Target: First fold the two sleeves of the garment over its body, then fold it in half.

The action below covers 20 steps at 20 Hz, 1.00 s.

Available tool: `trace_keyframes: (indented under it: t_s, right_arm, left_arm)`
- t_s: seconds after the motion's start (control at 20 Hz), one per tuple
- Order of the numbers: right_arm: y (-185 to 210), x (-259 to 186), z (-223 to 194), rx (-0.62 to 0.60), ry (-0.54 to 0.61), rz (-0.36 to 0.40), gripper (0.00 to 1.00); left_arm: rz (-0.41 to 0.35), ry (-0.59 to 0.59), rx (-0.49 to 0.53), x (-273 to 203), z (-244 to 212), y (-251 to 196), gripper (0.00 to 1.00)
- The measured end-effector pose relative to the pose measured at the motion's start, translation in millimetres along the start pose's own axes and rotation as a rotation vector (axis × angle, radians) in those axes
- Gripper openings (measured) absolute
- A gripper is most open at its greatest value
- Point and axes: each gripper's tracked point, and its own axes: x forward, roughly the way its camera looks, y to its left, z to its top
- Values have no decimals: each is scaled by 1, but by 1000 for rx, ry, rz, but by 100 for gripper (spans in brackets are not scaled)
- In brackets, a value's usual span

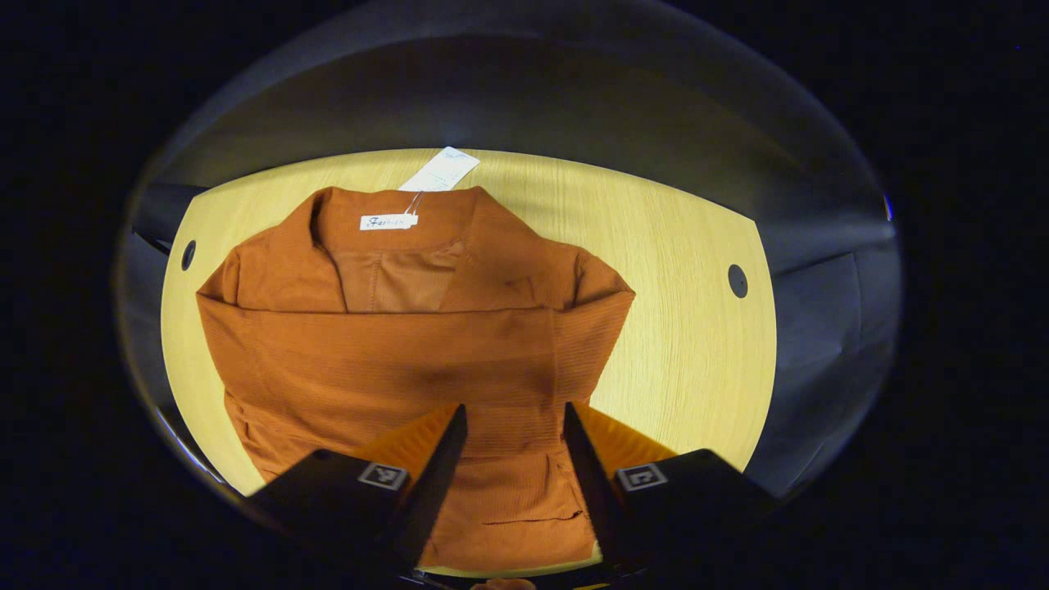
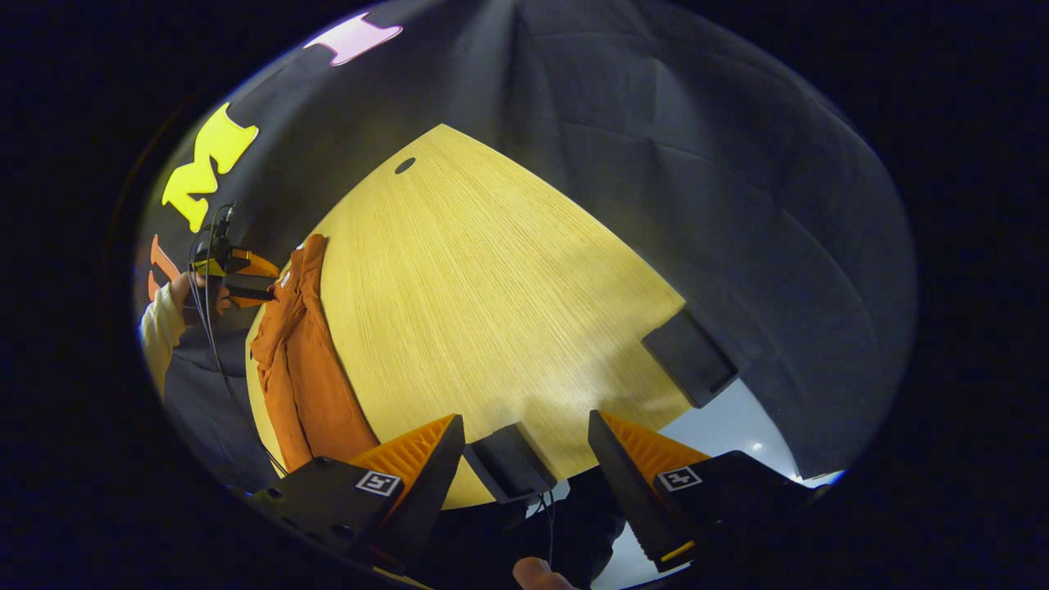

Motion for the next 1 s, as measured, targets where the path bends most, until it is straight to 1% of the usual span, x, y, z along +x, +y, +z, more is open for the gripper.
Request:
trace_keyframes:
  t_s: [0.05, 0.1, 0.15, 0.2, 0.25, 0.4, 0.45, 0.5, 0.55, 0.75, 1.0]
  right_arm:
    - [3, 3, -1, -9, 3, 1, 96]
    - [9, 4, 1, -25, 1, 5, 97]
    - [17, 4, 3, -48, -1, 12, 97]
    - [27, 4, 4, -77, -1, 18, 93]
    - [37, 5, 5, -110, -3, 27, 97]
    - [72, 6, 2, -207, 1, 54, 97]
    - [84, 8, -2, -238, 9, 64, 97]
    - [95, 11, -8, -271, 18, 71, 97]
    - [105, 15, -16, -307, 28, 73, 97]
    - [137, 33, -44, -427, 78, 68, 97]
    - [178, 43, -63, -518, 101, 84, 97]
  left_arm:
    - [-12, -7, -16, -17, 2, 5, 87]
    - [-14, -16, -28, -22, 1, 9, 90]
    - [-18, -23, -33, -30, -3, 15, 89]
    - [-31, -26, -35, -40, -7, 19, 99]
    - [-38, -29, -34, -48, -13, 26, 99]
    - [-67, -39, -48, -72, -39, 55, 99]
    - [-79, -45, -62, -78, -50, 69, 100]
    - [-83, -50, -80, -84, -63, 87, 99]
    - [-81, -48, -92, -89, -78, 104, 100]
    - [-33, -30, -132, -108, -134, 191, 99]
    - [9, -23, -255, -122, -184, 288, 100]
